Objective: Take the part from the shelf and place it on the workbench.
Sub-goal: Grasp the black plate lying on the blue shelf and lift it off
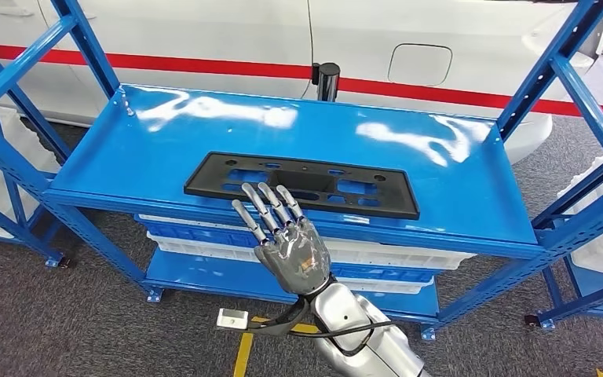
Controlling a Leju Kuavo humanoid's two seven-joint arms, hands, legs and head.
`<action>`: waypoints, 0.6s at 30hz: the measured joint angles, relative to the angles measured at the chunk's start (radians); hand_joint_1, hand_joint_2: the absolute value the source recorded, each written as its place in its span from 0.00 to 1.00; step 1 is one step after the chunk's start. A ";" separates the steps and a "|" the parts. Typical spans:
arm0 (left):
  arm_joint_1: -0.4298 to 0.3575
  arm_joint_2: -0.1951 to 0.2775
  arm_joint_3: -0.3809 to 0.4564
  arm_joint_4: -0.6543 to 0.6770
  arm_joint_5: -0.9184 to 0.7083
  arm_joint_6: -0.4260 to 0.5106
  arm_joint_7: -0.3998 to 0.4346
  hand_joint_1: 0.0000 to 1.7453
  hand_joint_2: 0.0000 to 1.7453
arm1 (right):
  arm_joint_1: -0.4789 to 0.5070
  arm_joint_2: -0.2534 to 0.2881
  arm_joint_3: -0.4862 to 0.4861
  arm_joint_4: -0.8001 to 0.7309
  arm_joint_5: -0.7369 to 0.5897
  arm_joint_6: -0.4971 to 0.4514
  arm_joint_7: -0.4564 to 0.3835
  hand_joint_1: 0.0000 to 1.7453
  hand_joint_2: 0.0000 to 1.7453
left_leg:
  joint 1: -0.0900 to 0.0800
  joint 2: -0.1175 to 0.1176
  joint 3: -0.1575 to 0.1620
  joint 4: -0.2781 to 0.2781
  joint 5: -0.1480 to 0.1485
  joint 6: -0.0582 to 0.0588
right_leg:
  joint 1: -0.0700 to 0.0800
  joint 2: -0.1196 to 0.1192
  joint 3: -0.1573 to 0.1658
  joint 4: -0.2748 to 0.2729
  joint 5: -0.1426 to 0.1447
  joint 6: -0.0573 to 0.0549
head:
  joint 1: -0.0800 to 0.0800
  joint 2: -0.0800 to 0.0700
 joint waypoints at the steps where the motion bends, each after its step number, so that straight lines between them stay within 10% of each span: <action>1: 0.000 0.000 0.001 0.000 0.000 0.000 0.000 0.00 0.00 | -0.001 0.002 -0.002 0.000 0.000 0.004 0.000 0.00 1.00 | -0.002 0.000 0.003 -0.002 0.000 0.009 | -0.002 -0.001 -0.003 0.008 -0.006 0.004 | 0.000 0.000; 7: -0.001 0.001 0.003 0.000 0.000 0.000 0.000 0.00 0.00 | -0.002 0.002 -0.011 -0.001 0.001 0.019 0.000 0.00 1.00 | -0.012 -0.002 0.014 -0.006 -0.008 0.041 | -0.001 -0.005 -0.174 0.317 -0.111 -0.003 | 0.000 0.000; 12: -0.001 0.000 0.010 0.000 0.000 0.000 0.000 0.00 0.00 | -0.004 0.002 -0.012 -0.001 0.001 0.022 0.000 0.00 1.00 | -0.023 -0.009 0.034 -0.004 -0.026 0.032 | 0.007 -0.004 -0.068 0.051 0.024 0.005 | 0.000 0.000; 18: -0.002 0.000 0.012 0.000 0.000 0.002 0.000 0.00 0.00 | -0.017 0.004 -0.017 0.006 0.015 0.042 0.043 0.00 1.00 | -0.018 -0.008 0.018 0.043 -0.063 0.002 | 0.002 -0.001 -0.038 0.009 0.038 -0.034 | -0.001 0.000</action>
